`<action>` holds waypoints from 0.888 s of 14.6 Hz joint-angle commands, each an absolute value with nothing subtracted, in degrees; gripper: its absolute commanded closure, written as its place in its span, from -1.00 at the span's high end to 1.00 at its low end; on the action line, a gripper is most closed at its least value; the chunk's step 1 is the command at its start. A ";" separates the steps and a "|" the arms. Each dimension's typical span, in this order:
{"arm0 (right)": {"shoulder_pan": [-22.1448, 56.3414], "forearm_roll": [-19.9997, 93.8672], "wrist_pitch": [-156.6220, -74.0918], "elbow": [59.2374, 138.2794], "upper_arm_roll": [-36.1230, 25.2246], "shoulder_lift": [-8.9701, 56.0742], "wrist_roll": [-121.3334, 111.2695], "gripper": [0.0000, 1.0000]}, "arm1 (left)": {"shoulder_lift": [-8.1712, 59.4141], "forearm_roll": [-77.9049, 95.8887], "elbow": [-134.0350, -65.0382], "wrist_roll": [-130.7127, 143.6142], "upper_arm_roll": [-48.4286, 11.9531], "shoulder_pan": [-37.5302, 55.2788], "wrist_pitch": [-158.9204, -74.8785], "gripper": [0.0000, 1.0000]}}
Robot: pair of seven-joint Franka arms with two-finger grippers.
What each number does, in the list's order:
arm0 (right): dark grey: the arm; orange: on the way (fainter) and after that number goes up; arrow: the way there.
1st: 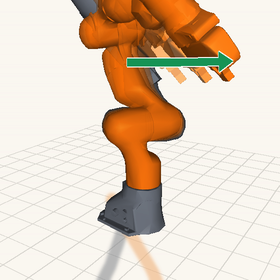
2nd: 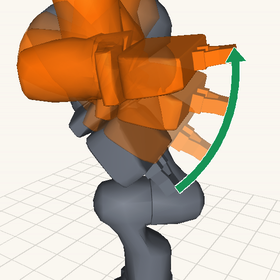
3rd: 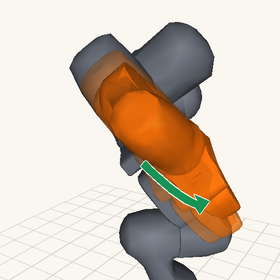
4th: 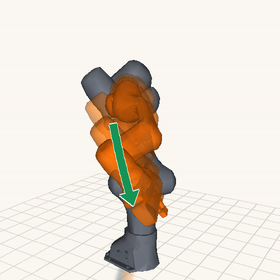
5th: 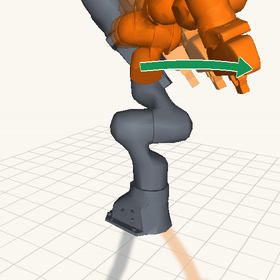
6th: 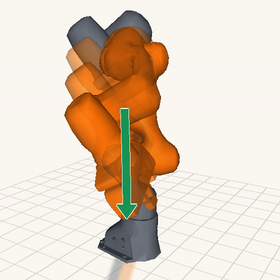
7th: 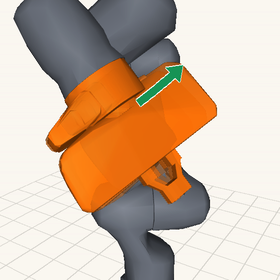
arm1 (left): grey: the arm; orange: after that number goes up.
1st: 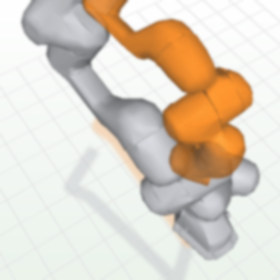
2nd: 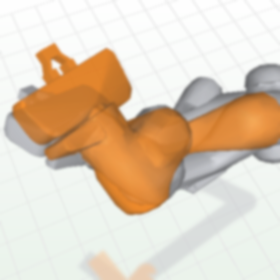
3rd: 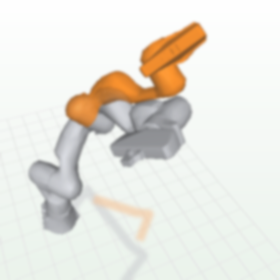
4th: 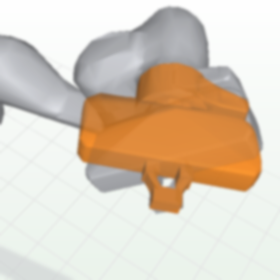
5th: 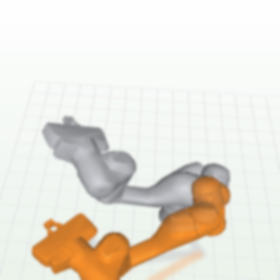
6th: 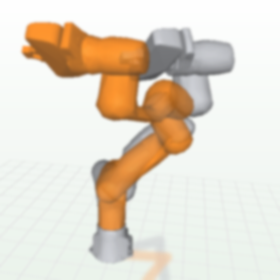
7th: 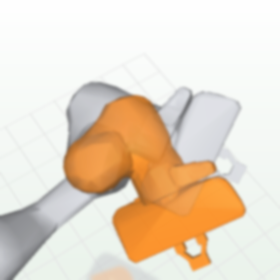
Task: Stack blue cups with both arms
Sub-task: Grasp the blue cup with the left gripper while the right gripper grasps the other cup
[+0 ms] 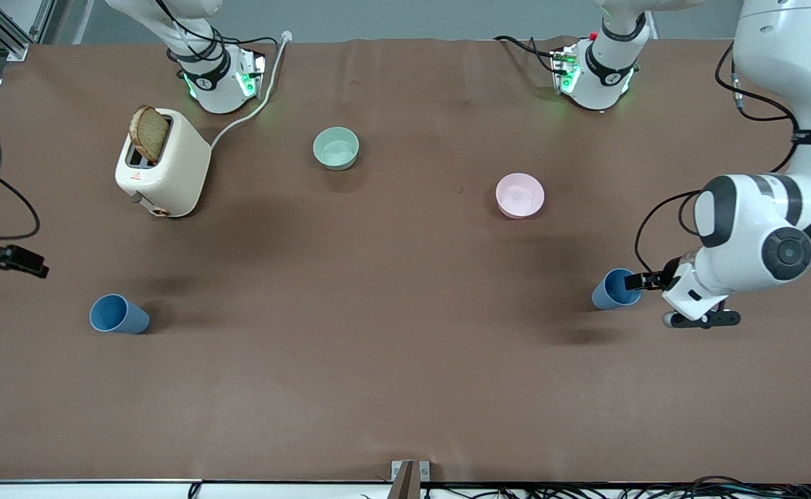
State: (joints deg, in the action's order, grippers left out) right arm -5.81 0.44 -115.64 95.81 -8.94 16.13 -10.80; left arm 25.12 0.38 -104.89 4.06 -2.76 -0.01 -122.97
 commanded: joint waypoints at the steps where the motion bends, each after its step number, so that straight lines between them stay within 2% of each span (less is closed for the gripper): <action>1: -6.94 -0.62 -122.23 95.54 -8.17 21.51 -11.34 0.96 | 24.69 -0.53 -108.63 2.81 -3.16 -0.09 -127.00 1.00; 2: -7.12 -0.35 -124.87 95.45 -8.09 23.88 -11.34 0.96 | 24.78 -0.53 -108.63 2.81 -3.16 -0.09 -127.00 0.92; 5: -6.94 0.53 -129.89 95.27 -8.00 28.47 -10.81 0.95 | 26.27 -0.53 -107.93 2.81 -3.16 0.09 -127.09 0.31; 10: -7.29 1.84 -131.57 95.01 -7.91 31.55 -10.90 0.95 | 27.33 -0.53 -106.35 2.90 -3.16 0.09 -127.00 -0.29; 12: -7.29 2.46 -132.63 95.18 -7.91 32.17 -10.90 0.95 | 27.33 -0.53 -106.26 3.08 -3.16 0.26 -127.00 -0.79; 13: -7.29 2.46 -132.71 95.19 -7.91 32.34 -10.81 0.95 | 27.25 -0.53 -106.17 3.08 -3.16 0.35 -126.91 -0.98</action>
State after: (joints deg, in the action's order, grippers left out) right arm -6.26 1.33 -132.10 95.68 -8.83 31.60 -10.77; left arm 26.84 0.34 -107.19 3.95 -2.93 0.19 -126.91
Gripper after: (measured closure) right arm 0.022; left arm 0.758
